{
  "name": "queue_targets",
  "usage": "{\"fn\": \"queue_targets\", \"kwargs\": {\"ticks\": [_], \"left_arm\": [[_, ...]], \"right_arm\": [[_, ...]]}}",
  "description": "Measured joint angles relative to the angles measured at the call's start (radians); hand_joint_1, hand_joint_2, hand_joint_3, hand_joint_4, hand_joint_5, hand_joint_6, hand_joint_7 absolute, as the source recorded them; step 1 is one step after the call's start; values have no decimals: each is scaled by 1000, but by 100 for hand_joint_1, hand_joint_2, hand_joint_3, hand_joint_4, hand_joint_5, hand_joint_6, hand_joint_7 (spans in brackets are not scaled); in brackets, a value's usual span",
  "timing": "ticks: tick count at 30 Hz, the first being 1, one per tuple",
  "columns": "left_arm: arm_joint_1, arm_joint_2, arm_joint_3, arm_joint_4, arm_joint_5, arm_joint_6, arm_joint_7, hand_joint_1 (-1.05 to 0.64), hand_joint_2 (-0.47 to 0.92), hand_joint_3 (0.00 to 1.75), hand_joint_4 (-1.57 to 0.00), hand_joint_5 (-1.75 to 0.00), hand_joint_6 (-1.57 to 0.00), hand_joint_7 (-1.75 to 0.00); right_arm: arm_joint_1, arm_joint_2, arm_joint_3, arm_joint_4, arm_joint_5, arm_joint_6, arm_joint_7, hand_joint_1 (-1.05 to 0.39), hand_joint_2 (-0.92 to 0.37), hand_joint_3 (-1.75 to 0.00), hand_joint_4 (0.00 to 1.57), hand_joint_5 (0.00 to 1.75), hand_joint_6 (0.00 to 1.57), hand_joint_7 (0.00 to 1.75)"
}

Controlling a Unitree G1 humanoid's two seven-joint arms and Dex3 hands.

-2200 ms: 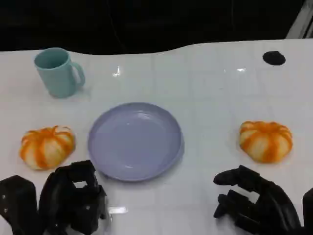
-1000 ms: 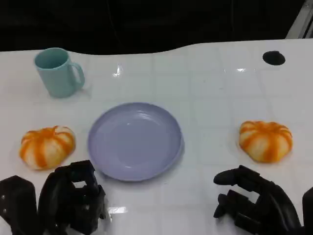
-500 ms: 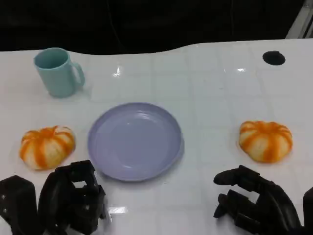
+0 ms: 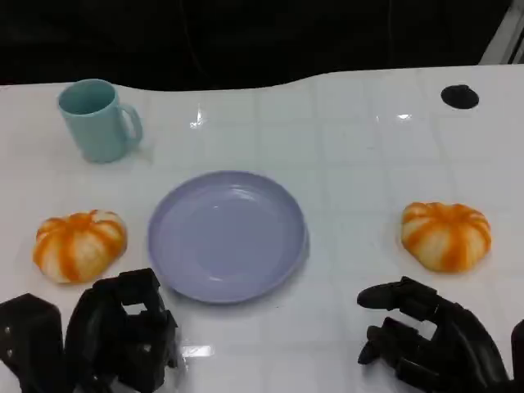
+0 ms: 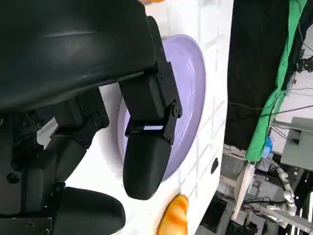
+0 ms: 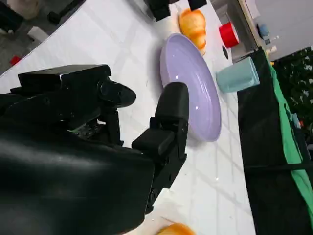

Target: Grasp the bread from the table and place it into the plate.

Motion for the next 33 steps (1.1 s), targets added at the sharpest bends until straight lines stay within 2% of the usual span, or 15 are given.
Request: {"fn": "queue_targets", "kwargs": {"ticks": [3, 6, 12, 19, 23, 27, 31, 33], "left_arm": [[-1, 0, 0, 1, 0, 0, 0, -87, -35, 175, -157, -125, -134, -123], [-1, 0, -1, 0, 0, 0, 0, -87, -35, 175, -157, -125, -134, -123], [17, -1, -6, -30, 1, 15, 2, -85, -32, 175, -157, -125, -134, -123], [37, -2, -15, -55, 2, 19, 8, -84, -32, 175, -157, -124, -134, -123], [41, -2, -18, -60, 3, 19, 9, -84, -32, 175, -157, -124, -134, -122], [41, -2, -18, -61, 3, 19, 10, -85, -33, 175, -157, -123, -134, -121], [41, -2, -18, -60, 3, 19, 10, -86, -33, 175, -157, -123, -135, -121], [41, -2, -19, -60, 3, 17, 10, -86, -33, 175, -157, -124, -135, -121]], "right_arm": [[-1, -26, 0, -18, -67, -150, -19, 5, -75, -13, 58, 74, 50, 26], [-14, -50, -8, -27, -119, -279, -49, 0, -70, -8, 52, 68, 49, 23], [-21, -144, -19, -64, -314, -408, -155, -24, -63, -1, 45, 52, 53, 12], [-47, -253, -21, -154, -563, -424, -291, -34, -57, 0, 31, 39, 47, 4], [-58, -294, -16, -156, -680, -421, -365, -45, -58, 0, 26, 37, 44, 1], [-63, -319, -6, -175, -820, -374, -435, -53, -58, 0, 21, 38, 43, 0], [-92, -348, 22, -179, -942, -320, -499, -61, -60, 0, 3, 63, 40, 0], [-105, -360, 35, -179, -986, -295, -518, -62, -60, 0, 1, 63, 38, 0]]}}
